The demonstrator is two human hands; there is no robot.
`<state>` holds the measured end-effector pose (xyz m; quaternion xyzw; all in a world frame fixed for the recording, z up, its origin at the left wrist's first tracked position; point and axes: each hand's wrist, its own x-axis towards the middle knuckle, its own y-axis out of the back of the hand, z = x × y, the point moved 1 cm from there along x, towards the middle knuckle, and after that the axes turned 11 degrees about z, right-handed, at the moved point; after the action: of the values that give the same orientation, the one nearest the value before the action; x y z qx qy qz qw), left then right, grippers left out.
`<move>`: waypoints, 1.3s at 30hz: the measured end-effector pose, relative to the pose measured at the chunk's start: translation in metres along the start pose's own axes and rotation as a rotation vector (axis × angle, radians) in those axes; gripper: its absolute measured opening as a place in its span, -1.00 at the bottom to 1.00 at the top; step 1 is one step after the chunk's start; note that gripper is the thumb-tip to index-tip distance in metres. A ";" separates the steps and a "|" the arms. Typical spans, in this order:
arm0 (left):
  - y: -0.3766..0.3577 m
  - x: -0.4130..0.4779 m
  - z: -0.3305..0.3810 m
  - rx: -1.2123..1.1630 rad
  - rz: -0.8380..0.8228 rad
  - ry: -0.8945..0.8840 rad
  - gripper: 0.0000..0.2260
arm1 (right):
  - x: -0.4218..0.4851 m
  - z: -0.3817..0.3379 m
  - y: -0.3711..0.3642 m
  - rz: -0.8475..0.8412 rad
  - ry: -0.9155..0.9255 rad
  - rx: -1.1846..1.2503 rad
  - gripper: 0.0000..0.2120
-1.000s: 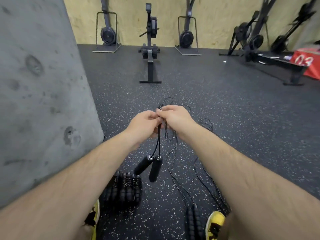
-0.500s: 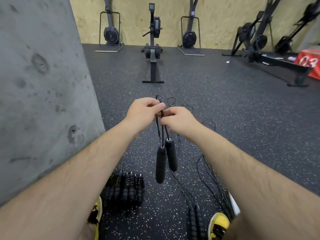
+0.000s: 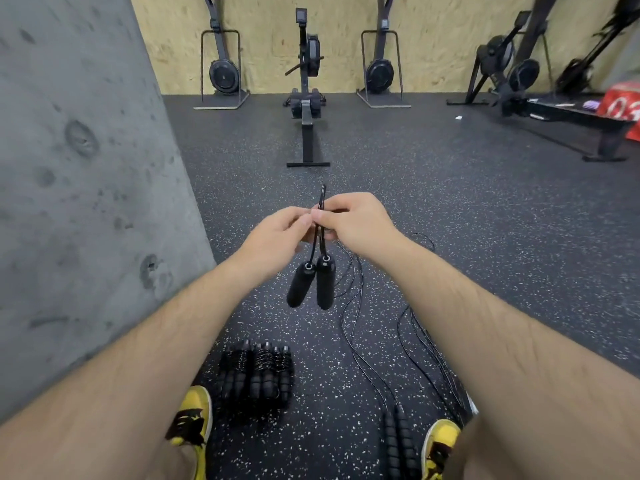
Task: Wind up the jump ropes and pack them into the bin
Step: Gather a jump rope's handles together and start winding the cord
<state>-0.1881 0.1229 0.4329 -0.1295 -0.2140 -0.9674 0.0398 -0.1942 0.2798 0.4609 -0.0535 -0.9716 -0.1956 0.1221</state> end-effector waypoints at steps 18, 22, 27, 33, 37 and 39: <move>-0.014 -0.025 -0.010 0.005 -0.231 -0.164 -0.64 | 0.011 0.000 0.007 0.111 -0.111 0.212 -0.77; -0.017 -0.023 -0.009 0.084 -0.201 -0.156 -0.71 | 0.011 -0.001 0.009 0.130 -0.127 0.224 -0.70; -0.015 -0.013 0.006 -0.031 -0.093 -0.138 -0.72 | 0.009 0.002 0.011 0.112 -0.024 -0.012 -0.67; -0.012 0.006 0.002 -0.322 0.107 0.090 -0.83 | -0.017 -0.004 0.008 -0.107 0.053 -0.301 -0.64; -0.011 0.015 0.000 -0.360 0.224 0.181 -0.86 | -0.038 0.000 0.003 -0.177 0.157 -0.613 -0.35; -0.013 0.013 0.001 -0.370 0.222 0.203 -0.86 | -0.044 0.004 -0.003 -0.124 0.208 -0.862 -0.01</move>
<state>-0.2019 0.1347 0.4325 -0.0595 -0.0126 -0.9878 0.1430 -0.1529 0.2764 0.4450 -0.0213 -0.7853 -0.5938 0.1738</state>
